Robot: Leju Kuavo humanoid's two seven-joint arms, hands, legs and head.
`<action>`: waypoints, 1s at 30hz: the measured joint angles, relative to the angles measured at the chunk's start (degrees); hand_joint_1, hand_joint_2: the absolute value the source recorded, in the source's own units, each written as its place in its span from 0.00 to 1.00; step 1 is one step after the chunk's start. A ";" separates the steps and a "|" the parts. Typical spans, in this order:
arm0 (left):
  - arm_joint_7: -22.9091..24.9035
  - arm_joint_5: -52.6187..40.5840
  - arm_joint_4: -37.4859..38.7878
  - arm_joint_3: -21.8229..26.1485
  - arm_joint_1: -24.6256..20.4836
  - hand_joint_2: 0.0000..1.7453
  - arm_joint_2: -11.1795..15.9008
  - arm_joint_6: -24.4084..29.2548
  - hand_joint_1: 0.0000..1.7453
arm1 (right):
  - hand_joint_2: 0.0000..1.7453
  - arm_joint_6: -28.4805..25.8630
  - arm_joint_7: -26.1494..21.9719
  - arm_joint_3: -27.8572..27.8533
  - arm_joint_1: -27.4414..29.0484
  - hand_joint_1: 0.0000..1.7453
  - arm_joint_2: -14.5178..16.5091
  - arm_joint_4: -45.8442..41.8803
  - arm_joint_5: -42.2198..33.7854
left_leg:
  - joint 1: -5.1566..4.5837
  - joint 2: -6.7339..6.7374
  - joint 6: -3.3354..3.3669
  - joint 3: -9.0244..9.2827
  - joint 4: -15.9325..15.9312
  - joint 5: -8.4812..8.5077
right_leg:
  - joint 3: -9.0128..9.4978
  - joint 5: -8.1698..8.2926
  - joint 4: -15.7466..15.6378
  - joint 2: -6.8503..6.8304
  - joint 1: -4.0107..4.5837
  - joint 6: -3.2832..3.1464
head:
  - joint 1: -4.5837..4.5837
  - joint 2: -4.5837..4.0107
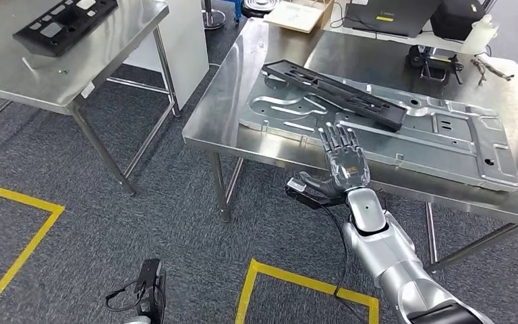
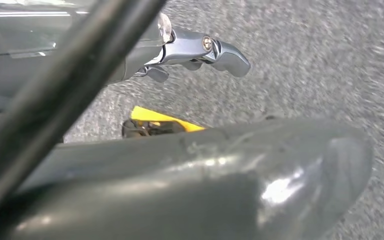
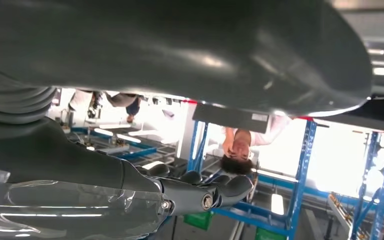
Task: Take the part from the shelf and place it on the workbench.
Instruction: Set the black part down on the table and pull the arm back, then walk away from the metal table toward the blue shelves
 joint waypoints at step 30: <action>-0.53 1.46 -0.19 -0.19 0.45 0.00 0.48 0.79 0.00 | 0.00 -3.75 -1.03 -2.70 5.69 0.00 -0.40 0.88 -2.84 | -0.22 0.48 -0.08 1.18 -1.96 0.52 | 3.04 1.76 -3.98 0.09 0.27 -0.74 | -0.03 0.00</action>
